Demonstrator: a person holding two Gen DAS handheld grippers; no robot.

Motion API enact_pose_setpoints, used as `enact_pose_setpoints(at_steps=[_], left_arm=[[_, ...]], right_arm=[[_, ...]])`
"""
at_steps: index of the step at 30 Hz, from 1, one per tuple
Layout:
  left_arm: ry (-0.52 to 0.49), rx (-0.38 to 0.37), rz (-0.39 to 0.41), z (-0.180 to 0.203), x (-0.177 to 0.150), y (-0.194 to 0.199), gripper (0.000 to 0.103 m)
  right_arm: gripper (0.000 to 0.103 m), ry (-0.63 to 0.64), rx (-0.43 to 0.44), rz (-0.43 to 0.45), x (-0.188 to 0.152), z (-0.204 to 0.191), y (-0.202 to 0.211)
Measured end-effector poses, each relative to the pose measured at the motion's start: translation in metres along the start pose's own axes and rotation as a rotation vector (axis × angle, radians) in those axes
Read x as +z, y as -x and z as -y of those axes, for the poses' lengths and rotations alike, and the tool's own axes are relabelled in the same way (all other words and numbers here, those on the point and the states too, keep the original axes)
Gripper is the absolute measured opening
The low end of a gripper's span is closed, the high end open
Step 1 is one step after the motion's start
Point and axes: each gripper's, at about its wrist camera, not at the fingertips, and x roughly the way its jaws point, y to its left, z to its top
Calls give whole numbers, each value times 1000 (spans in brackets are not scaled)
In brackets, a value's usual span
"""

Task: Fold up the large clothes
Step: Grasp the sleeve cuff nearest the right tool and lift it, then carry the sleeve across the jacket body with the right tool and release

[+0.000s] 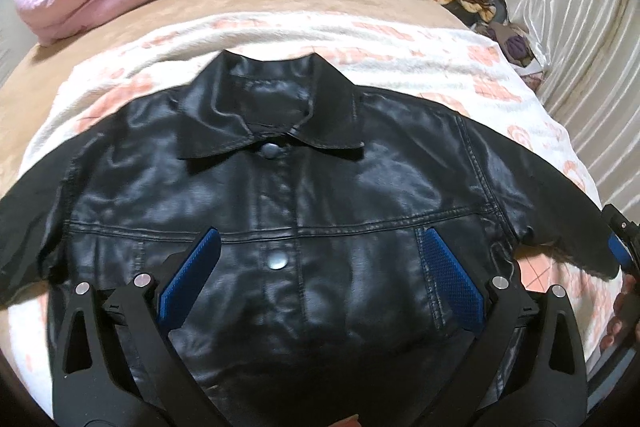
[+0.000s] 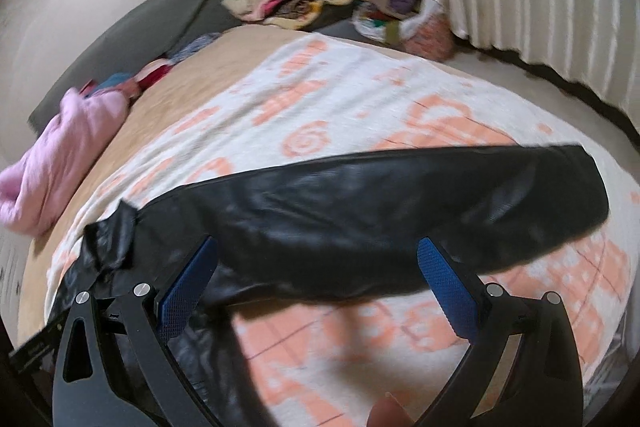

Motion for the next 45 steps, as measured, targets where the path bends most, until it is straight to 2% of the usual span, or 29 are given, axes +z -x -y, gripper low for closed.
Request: enact_pose_setpoints(at_steps=[6, 10, 12, 16, 18, 24, 28, 29, 30, 31, 33, 36, 38, 42, 45], left_arm=[[-25, -31, -29, 18, 3, -21, 95], [-49, -49, -40, 29, 5, -32, 95], [-51, -56, -50, 33, 5, -36, 95], [-51, -65, -64, 34, 2, -42, 95], [-51, -63, -71, 34, 0, -44, 95], [-37, -63, -71, 30, 1, -43, 95], [-30, -71, -65, 29, 3, -40, 95], [-30, -70, -64, 29, 3, -40, 95], [-29, -71, -61, 29, 4, -40, 95], [-28, -72, -60, 29, 4, -40, 95], [-28, -76, -60, 30, 5, -39, 95], [-34, -81, -61, 32, 6, -37, 95], [-34, -82, -56, 31, 8, -34, 95], [-6, -82, -34, 22, 14, -24, 95], [20, -74, -22, 11, 17, -17, 95]], right_arm=[[99, -143, -82, -7, 0, 47, -11], [99, -314, -178, -7, -8, 88, -10], [99, -416, -198, -11, -14, 111, -11], [99, -616, -133, -28, -21, 155, -27], [99, -711, -86, -2, -22, 173, -34], [99, -839, -32, 105, -8, 198, -44], [97, -842, -2, 158, 5, 209, -52], [87, -842, 0, 165, 7, 211, -53], [69, -842, 6, 171, 10, 214, -54], [60, -843, 20, 175, 12, 217, -56], [34, -838, 82, 166, 20, 222, -65], [17, -776, 133, 165, 36, 220, -66], [11, -717, 167, 174, 58, 211, -60], [8, -517, 244, 242, 104, 173, -29], [6, -381, 326, 275, 124, 136, -2]])
